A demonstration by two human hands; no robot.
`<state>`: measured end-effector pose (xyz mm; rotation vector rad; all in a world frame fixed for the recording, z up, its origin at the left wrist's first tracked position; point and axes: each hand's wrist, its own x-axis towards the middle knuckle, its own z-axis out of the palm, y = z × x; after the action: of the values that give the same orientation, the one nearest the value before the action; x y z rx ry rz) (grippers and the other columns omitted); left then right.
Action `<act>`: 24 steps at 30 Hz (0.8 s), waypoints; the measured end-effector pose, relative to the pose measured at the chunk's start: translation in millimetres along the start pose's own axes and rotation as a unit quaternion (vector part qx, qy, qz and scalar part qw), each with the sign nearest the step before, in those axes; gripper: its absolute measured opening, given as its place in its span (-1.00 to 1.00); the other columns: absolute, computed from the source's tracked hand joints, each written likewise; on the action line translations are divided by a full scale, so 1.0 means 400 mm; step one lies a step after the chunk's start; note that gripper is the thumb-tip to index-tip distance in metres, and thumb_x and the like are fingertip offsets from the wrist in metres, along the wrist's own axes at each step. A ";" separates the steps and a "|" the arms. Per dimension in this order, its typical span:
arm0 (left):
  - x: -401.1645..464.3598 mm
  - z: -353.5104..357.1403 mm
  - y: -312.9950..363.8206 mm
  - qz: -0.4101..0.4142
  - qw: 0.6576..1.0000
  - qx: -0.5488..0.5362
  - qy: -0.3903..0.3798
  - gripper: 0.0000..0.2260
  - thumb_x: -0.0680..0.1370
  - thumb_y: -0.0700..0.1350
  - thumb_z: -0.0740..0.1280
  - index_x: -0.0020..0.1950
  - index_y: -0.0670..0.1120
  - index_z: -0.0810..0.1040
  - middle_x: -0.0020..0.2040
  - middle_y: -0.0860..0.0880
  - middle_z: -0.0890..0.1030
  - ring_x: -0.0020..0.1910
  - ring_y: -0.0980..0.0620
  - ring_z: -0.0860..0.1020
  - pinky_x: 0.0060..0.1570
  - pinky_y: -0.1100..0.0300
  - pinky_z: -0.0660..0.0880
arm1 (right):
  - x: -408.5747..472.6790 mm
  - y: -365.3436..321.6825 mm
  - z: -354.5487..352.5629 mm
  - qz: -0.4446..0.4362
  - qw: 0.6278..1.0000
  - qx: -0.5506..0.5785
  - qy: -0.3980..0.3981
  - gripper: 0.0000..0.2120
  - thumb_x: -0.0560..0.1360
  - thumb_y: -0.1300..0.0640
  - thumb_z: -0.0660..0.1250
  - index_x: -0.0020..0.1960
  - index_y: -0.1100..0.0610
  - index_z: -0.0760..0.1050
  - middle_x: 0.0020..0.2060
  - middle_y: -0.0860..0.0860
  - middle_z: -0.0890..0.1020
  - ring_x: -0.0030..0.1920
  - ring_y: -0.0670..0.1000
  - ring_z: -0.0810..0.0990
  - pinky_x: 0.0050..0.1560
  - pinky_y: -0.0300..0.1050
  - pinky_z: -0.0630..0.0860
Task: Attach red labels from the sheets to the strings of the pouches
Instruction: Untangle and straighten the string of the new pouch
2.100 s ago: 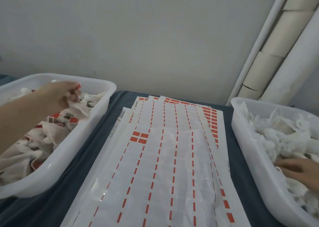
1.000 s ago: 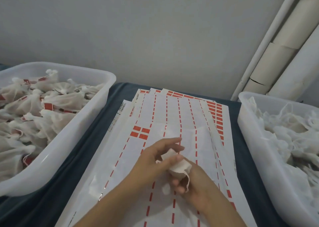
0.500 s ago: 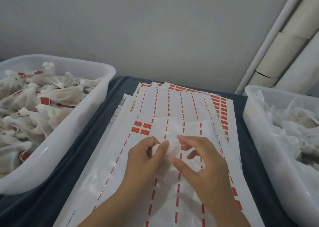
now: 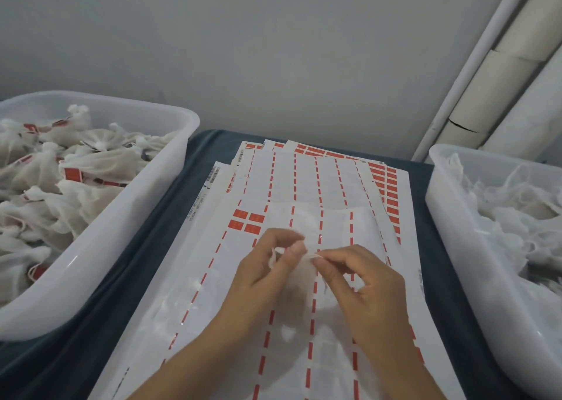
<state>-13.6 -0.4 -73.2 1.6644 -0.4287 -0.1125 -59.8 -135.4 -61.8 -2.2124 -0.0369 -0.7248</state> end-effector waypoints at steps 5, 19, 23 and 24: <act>-0.007 0.004 0.012 0.136 0.982 0.127 -0.031 -0.73 0.47 0.12 0.27 0.17 0.32 0.42 0.00 0.37 0.56 0.06 0.31 0.53 0.10 0.41 0.42 | 0.002 0.004 -0.005 -0.044 0.998 -0.044 0.010 -0.91 0.37 0.14 0.37 -0.14 0.09 0.62 -0.22 -0.18 0.59 -0.27 -0.26 0.54 -0.04 -0.62 0.36; 0.010 -0.015 0.004 0.131 0.976 0.167 0.046 -0.91 0.50 0.14 0.17 -0.07 0.27 0.46 0.06 0.37 0.44 0.13 0.30 0.41 0.10 0.46 0.34 | 0.020 -0.015 -0.059 0.175 0.968 0.174 0.053 -0.83 0.32 -0.09 0.27 -0.23 0.00 0.52 -0.24 -0.27 0.63 -0.10 -0.34 0.55 -0.24 -0.55 0.42; -0.012 -0.013 0.020 0.112 0.979 0.030 0.166 -0.68 0.52 0.13 0.19 -0.37 0.06 0.52 -0.34 0.10 0.54 -0.36 0.20 0.48 -0.36 0.46 0.39 | 0.021 -0.027 -0.057 0.180 0.958 0.215 0.052 -0.82 0.33 -0.08 0.27 -0.23 0.01 0.54 -0.32 -0.19 0.65 -0.15 -0.26 0.59 -0.28 -0.62 0.37; -0.016 -0.011 0.027 0.075 0.986 -0.025 0.147 -0.57 0.54 0.17 0.18 -0.44 0.01 0.56 -0.46 0.05 0.53 -0.48 0.17 0.46 -0.44 0.45 0.36 | 0.021 -0.030 -0.057 0.175 0.957 0.224 0.051 -0.83 0.32 -0.07 0.28 -0.24 0.00 0.55 -0.34 -0.19 0.65 -0.16 -0.25 0.60 -0.28 -0.63 0.37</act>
<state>-20.4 5.1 -63.2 1.5637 -0.3219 0.2308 -67.0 -144.8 -37.5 -1.6869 0.2172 -0.5641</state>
